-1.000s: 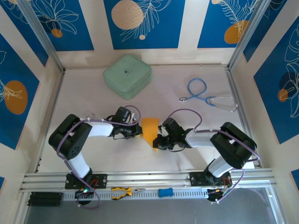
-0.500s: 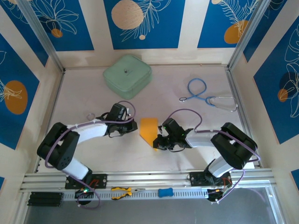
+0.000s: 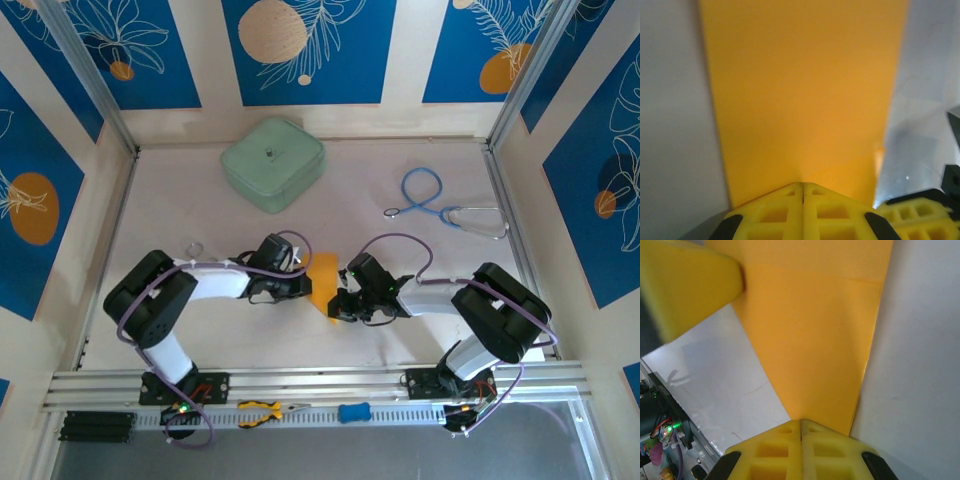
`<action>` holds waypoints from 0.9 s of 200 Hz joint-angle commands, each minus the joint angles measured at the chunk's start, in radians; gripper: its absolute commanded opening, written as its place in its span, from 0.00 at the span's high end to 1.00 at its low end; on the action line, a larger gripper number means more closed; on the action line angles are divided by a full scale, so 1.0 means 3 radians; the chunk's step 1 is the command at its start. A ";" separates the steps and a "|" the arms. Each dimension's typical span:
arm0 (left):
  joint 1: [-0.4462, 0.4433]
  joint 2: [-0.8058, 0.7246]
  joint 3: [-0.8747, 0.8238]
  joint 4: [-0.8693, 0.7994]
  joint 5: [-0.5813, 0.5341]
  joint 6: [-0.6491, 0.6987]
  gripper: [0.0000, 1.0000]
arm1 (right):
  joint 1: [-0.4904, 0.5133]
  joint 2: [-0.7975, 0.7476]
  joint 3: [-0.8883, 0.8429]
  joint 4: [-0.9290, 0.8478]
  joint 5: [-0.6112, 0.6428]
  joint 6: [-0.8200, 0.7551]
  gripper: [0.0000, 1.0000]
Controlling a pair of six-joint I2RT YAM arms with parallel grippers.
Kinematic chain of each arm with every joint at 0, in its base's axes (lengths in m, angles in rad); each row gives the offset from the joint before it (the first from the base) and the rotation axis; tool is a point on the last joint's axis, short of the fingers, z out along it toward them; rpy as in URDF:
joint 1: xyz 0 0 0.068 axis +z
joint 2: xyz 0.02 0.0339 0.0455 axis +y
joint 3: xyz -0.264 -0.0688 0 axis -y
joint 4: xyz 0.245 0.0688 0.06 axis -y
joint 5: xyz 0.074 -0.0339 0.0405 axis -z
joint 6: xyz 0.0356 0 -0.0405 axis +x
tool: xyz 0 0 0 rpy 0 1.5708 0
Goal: Fold a paper plane with a square sheet of paper (pick it up from the middle)
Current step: Third fold the triangle at the center of the table.
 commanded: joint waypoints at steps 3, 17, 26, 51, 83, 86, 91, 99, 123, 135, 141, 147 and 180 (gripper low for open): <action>0.0138 0.0107 -0.0038 0.0058 -0.0117 0.0067 1.00 | 0.0023 0.0054 -0.0085 -0.0472 0.0101 -0.0061 0.98; 0.0215 0.0138 -0.0051 0.0077 -0.0119 0.0100 1.00 | 0.0013 0.0050 -0.0099 -0.0471 0.0094 -0.0064 0.98; 0.0263 0.0138 -0.0047 0.0065 -0.0112 0.0112 1.00 | 0.0012 0.0039 -0.0104 -0.0476 0.0089 -0.0069 0.98; 0.0378 0.0114 -0.0010 -0.0015 -0.0077 0.0168 0.99 | -0.0011 0.0041 -0.0082 -0.0507 0.0065 -0.0103 0.98; 0.0488 0.0059 0.0010 -0.0119 -0.0012 0.0226 0.98 | -0.0107 0.0076 0.0012 -0.0552 -0.0083 -0.0266 0.98; 0.0487 0.0041 0.0013 -0.0130 -0.0006 0.0233 0.98 | -0.0121 0.0085 0.0030 -0.0560 -0.0099 -0.0282 0.98; 0.0499 0.0011 0.0027 -0.0158 0.0002 0.0242 0.98 | -0.0139 0.0100 0.0065 -0.0594 -0.0117 -0.0308 0.98; 0.0506 -0.0064 0.0056 -0.0232 0.0005 0.0257 0.97 | -0.0168 0.0117 0.0123 -0.0638 -0.0145 -0.0347 0.98; 0.0502 -0.0331 0.0112 -0.0329 0.0034 0.0246 0.95 | -0.0257 0.0169 0.0310 -0.0800 -0.0213 -0.0570 0.98; 0.0484 -0.0412 0.0117 -0.0295 0.0105 0.0218 0.93 | -0.0323 0.0207 0.0413 -0.0910 -0.0275 -0.0682 0.98; 0.0469 -0.0425 0.0114 -0.0266 0.0168 0.0213 0.93 | -0.0349 0.0226 0.0452 -0.0940 -0.0298 -0.0724 0.97; 0.0447 -0.0424 0.0122 -0.0232 0.0234 0.0213 0.93 | -0.0376 0.0245 0.0487 -0.0961 -0.0328 -0.0757 0.97; 0.0269 -0.0279 0.0136 -0.0078 0.0470 0.0210 0.93 | -0.0428 0.0296 0.0624 -0.1058 -0.0422 -0.0783 0.96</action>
